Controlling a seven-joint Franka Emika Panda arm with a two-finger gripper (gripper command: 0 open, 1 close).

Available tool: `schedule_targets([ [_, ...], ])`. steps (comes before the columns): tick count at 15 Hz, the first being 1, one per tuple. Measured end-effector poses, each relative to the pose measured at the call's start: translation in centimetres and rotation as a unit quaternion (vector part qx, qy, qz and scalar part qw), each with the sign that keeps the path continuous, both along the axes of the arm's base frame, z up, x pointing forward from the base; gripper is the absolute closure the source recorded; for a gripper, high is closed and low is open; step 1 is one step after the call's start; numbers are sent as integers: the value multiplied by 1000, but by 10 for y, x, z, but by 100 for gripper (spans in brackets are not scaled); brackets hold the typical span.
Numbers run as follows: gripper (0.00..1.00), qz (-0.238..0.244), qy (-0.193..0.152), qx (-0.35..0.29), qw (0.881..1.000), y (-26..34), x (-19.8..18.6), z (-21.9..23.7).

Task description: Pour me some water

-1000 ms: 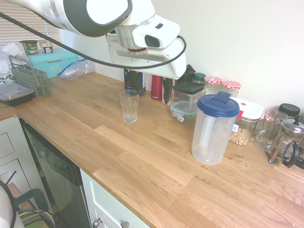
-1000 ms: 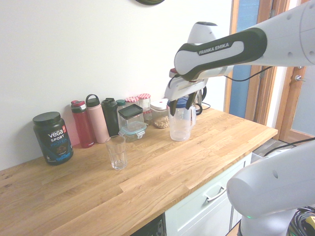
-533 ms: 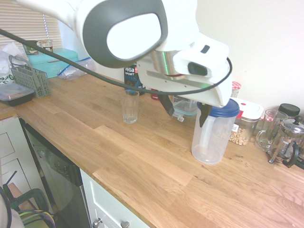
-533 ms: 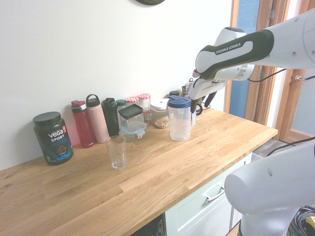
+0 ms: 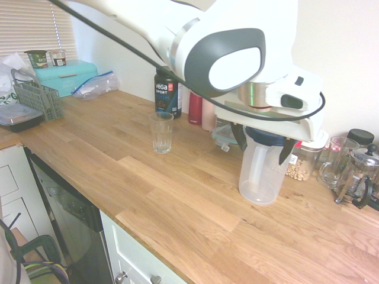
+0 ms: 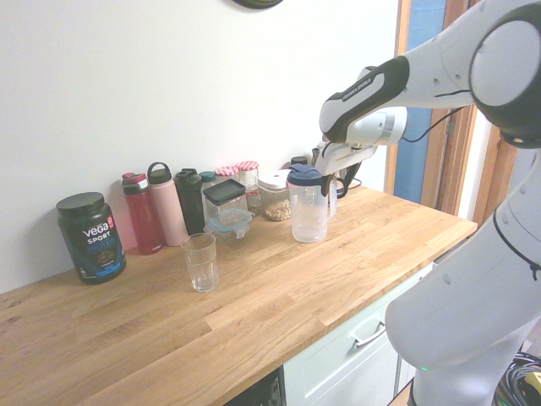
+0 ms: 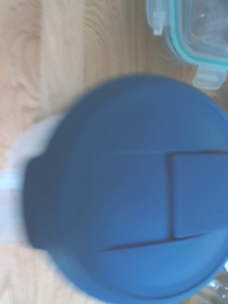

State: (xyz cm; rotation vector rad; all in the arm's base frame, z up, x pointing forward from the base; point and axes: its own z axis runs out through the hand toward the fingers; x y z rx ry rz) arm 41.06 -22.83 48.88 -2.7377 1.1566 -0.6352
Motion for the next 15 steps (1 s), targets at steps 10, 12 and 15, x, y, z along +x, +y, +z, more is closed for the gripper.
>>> schedule_targets([
  [10,100,14,26,5,1000,-2,21,-29],
  [12,100,14,28,7,999,-1,20,-31],
  [15,100,15,29,8,999,1,18,-34],
])
